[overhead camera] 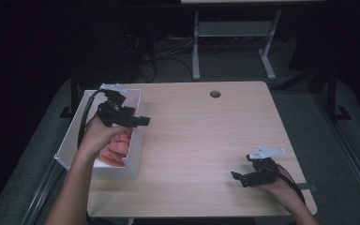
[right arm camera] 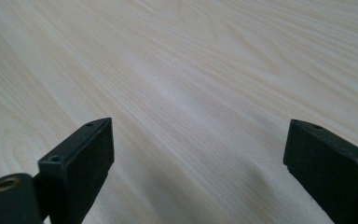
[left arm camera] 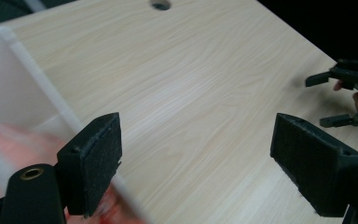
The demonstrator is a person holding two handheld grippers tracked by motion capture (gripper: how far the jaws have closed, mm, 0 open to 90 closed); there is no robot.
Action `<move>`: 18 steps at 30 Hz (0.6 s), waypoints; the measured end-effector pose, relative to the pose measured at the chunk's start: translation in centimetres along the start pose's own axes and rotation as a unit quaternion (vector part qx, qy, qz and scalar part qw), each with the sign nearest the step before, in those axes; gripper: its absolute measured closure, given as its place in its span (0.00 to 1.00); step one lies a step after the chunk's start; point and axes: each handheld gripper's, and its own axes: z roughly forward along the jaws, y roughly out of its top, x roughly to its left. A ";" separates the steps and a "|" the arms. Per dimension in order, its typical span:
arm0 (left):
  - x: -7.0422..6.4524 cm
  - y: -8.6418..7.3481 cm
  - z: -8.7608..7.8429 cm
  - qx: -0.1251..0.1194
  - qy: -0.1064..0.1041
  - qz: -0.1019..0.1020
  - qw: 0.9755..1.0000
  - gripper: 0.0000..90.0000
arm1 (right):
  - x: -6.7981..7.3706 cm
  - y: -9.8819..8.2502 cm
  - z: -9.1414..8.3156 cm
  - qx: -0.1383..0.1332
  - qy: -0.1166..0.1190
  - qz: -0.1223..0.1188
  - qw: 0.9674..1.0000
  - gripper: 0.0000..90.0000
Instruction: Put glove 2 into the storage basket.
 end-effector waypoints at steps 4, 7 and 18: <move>-1.4 0.3 1.2 0.001 -0.012 0.015 1.000 0.18 | 0.1 0.0 0.0 -0.001 0.000 0.002 1.000 0.09; -2.6 0.3 2.3 -0.001 -0.018 0.024 1.000 0.18 | 0.1 0.0 0.0 -0.002 0.001 0.002 1.000 0.09; -5.9 -0.6 6.5 0.014 -0.038 0.056 0.998 0.18 | 0.0 0.0 0.0 -0.001 0.000 -0.001 1.000 0.09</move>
